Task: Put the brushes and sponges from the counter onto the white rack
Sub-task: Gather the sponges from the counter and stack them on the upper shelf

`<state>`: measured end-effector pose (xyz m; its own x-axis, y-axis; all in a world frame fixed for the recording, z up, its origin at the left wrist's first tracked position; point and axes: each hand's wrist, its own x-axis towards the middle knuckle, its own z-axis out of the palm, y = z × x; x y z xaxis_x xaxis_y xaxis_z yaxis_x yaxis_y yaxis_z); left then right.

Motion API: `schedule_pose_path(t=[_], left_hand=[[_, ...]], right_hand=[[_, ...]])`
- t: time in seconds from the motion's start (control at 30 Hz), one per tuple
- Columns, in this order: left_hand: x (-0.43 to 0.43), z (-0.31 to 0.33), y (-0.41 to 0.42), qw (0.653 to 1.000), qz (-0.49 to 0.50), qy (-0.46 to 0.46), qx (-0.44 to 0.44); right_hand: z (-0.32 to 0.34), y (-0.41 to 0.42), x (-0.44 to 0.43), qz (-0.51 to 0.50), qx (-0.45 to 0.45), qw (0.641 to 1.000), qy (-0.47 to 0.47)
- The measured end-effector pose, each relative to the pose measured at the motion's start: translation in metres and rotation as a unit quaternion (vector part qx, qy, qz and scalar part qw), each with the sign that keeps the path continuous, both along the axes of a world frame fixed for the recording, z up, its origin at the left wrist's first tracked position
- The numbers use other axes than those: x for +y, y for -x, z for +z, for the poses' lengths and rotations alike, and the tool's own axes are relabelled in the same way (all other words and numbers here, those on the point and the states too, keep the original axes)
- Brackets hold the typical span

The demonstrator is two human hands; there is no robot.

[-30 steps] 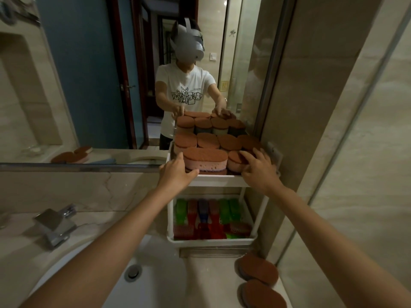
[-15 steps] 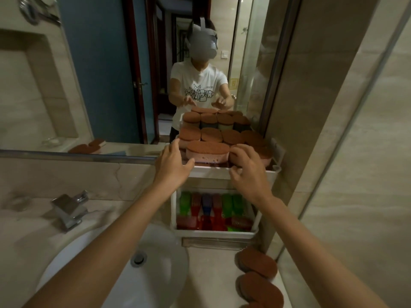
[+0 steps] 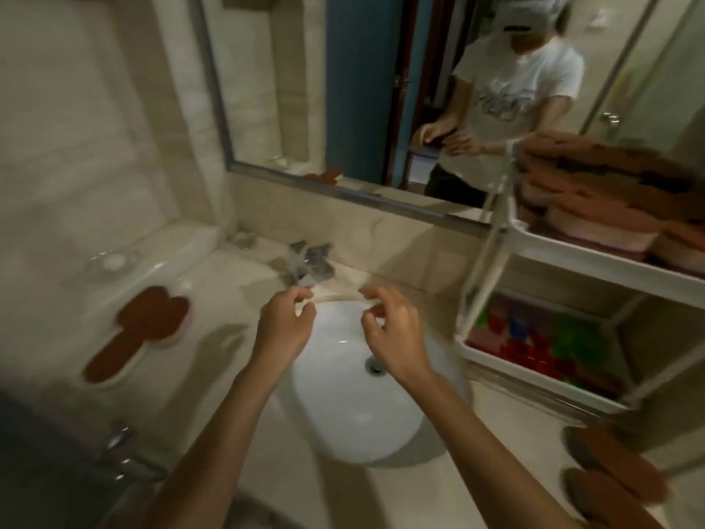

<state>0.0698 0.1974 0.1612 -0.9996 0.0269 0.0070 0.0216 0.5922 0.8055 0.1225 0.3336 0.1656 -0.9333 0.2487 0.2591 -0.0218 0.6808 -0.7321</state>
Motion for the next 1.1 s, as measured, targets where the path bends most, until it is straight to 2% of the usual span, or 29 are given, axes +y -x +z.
schedule_pose_path(t=[0.13, 0.27, 0.37, 0.53, 0.67, 0.97, 1.1], left_hand=[[-0.092, -0.032, 0.033, 0.997, 0.061, 0.012, -0.051], [-0.183, -0.057, 0.070, 0.990, 0.092, 0.058, -0.089], [-0.244, -0.081, 0.102, 0.983, 0.113, 0.069, -0.129], [-0.300, -0.111, 0.136, 0.971, 0.078, 0.131, -0.183], [-0.320, -0.125, 0.155, 0.960, 0.059, 0.183, -0.202], [-0.330, -0.159, 0.169, 0.957, 0.030, 0.184, -0.223], [-0.325, -0.159, 0.165, 0.962, 0.070, 0.150, -0.216]], right_hand=[[-0.024, 0.040, -0.085, 0.064, -0.070, 0.995, 0.002], [-0.051, 0.088, -0.170, 0.136, -0.148, 0.979, -0.041], [-0.078, 0.125, -0.225, 0.179, -0.212, 0.958, -0.079], [-0.109, 0.168, -0.270, 0.219, -0.324, 0.909, -0.144], [-0.127, 0.195, -0.296, 0.218, -0.362, 0.890, -0.172], [-0.145, 0.229, -0.316, 0.177, -0.411, 0.874, -0.190], [-0.150, 0.224, -0.314, 0.122, -0.376, 0.896, -0.203]])
